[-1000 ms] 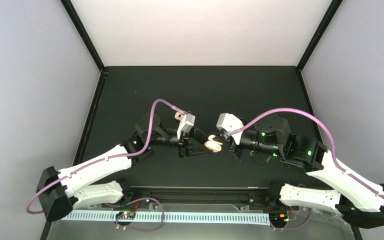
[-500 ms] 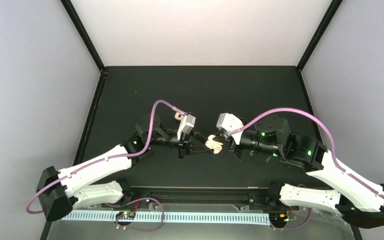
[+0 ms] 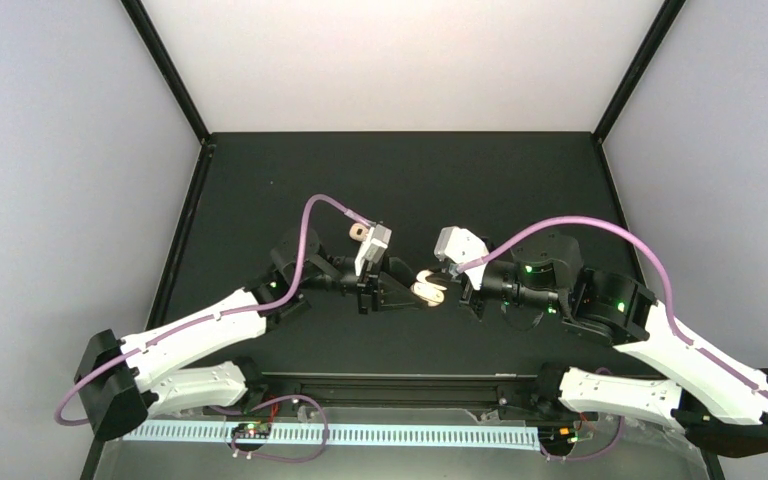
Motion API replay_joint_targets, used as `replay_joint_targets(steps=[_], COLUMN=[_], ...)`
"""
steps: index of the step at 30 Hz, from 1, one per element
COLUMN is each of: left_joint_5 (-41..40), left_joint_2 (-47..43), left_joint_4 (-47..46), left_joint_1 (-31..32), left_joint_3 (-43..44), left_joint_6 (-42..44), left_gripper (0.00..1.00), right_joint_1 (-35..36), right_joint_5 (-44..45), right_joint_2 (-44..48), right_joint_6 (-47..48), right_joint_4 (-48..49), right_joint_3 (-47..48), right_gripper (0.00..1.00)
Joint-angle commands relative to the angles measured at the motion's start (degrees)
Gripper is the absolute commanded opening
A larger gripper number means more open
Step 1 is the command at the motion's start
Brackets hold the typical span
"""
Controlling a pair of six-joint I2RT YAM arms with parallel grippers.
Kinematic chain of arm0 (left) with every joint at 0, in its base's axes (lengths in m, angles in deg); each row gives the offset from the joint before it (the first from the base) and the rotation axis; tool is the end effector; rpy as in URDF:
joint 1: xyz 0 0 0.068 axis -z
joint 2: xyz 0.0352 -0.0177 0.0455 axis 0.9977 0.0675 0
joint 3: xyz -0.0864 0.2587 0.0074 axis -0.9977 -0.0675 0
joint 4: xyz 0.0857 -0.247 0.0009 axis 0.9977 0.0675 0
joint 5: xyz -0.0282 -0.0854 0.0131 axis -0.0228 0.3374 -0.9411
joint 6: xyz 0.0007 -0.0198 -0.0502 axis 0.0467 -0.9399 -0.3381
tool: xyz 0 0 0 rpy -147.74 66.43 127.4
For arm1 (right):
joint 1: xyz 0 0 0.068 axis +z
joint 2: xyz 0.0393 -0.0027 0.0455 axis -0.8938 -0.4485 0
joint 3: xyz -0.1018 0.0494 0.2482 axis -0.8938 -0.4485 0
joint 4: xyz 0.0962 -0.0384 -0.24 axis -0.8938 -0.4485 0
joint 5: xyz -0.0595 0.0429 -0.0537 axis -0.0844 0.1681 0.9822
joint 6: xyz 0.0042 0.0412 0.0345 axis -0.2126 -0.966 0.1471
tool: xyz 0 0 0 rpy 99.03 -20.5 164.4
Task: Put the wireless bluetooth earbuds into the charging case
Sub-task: Adjust the charging case.
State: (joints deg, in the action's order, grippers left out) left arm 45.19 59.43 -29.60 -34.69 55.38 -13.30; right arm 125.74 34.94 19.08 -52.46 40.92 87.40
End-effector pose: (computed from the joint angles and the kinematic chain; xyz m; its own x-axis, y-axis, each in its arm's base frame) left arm 0.1308 -0.2051 0.3375 -0.3780 -0.0140 -0.9257 0.9160 -0.1507 -0.3718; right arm 0.0740 0.1463 0.4205 -0.0109 -0.3947 -0.9187 -0.9275 0.3473 -0.1382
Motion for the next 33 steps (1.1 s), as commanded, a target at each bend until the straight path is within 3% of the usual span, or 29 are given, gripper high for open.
replay_joint_targets(steps=[1,10,17,23,26,33], left_joint_5=[2.30,3.22,3.00,1.85,1.15,-2.53], left_joint_2=[1.86,2.31,1.55,-0.41,-1.91,-6.90], left_joint_4=[-7.68,-7.80,-5.36,-2.35,-2.29,1.45], left_joint_1=[-0.11,-0.10,-0.09,-0.11,-0.11,-0.02], left_joint_3=[-0.74,-0.53,-0.90,-1.54,-2.38,-3.69], left_joint_6=[-6.38,-6.13,-3.23,1.45,4.13,13.82], left_gripper=[0.34,0.24,0.02,0.01,0.02,0.02], right_joint_1=[0.36,0.35,0.35,0.34,0.36,0.30], right_joint_5=[-0.23,-0.28,-0.61,-2.01,-2.67,-3.89], right_joint_2=[0.64,0.92,1.26,1.71,1.72,1.89], right_joint_6=[0.10,0.12,-0.22,-0.96,-2.13,-3.65], right_joint_4=[1.32,1.50,1.41,1.06,0.78,0.31], right_joint_3=[0.43,0.48,0.48,0.83,1.26,2.43], right_gripper=[0.01,0.01,0.01,0.01,0.11,0.44])
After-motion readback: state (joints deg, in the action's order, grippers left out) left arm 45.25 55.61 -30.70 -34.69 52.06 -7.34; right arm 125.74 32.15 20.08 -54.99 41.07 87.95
